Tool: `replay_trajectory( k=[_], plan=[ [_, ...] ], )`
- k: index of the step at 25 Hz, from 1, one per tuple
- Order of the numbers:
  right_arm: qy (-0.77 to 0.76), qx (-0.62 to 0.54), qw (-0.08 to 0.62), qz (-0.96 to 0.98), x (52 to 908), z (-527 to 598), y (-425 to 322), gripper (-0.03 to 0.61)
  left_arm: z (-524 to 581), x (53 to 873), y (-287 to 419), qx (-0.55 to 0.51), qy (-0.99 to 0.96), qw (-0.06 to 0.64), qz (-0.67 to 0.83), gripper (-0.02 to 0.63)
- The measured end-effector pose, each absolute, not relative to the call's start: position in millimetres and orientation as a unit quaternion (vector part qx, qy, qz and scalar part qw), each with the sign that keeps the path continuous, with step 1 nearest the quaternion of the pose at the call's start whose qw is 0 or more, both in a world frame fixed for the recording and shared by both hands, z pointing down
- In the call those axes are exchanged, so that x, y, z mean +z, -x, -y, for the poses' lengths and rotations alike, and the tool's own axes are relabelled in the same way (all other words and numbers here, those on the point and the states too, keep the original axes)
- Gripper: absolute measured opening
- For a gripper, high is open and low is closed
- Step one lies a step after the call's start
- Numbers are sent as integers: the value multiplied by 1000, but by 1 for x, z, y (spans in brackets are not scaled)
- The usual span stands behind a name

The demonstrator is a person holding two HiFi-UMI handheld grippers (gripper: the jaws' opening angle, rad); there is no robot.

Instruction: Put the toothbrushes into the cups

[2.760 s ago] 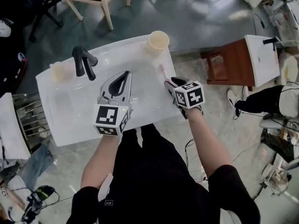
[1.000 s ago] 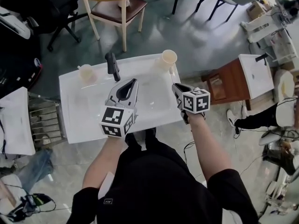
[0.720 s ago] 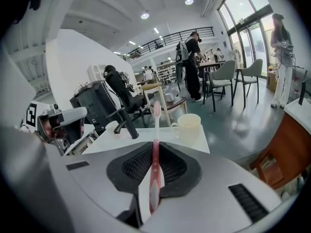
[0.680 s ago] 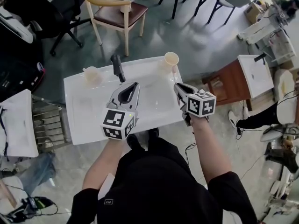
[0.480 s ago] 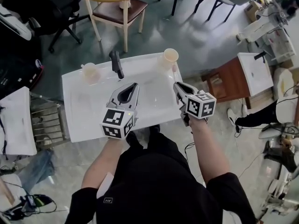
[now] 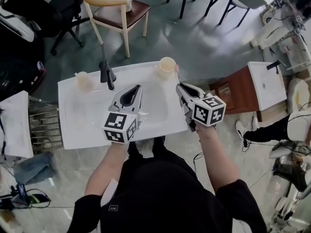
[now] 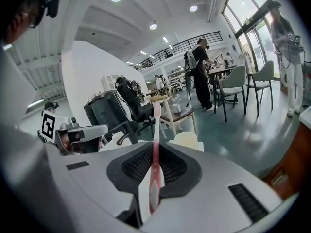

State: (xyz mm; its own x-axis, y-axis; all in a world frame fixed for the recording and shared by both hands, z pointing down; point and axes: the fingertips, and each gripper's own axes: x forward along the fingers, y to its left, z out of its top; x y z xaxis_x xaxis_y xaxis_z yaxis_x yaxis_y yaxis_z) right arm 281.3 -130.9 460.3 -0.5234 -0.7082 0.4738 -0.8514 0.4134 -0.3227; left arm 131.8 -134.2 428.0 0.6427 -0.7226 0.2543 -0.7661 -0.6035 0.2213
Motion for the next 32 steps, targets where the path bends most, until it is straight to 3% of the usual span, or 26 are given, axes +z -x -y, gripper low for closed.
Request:
replay_trajectory(
  k=[9, 32],
  plan=[
    [-431, 257, 111, 858, 447, 172, -326, 57, 157, 416, -174, 65, -874, 146, 459, 15],
    [-428, 288, 99, 851, 490, 295, -286, 57, 237, 450, -174, 84, -880, 184, 430, 15]
  ],
)
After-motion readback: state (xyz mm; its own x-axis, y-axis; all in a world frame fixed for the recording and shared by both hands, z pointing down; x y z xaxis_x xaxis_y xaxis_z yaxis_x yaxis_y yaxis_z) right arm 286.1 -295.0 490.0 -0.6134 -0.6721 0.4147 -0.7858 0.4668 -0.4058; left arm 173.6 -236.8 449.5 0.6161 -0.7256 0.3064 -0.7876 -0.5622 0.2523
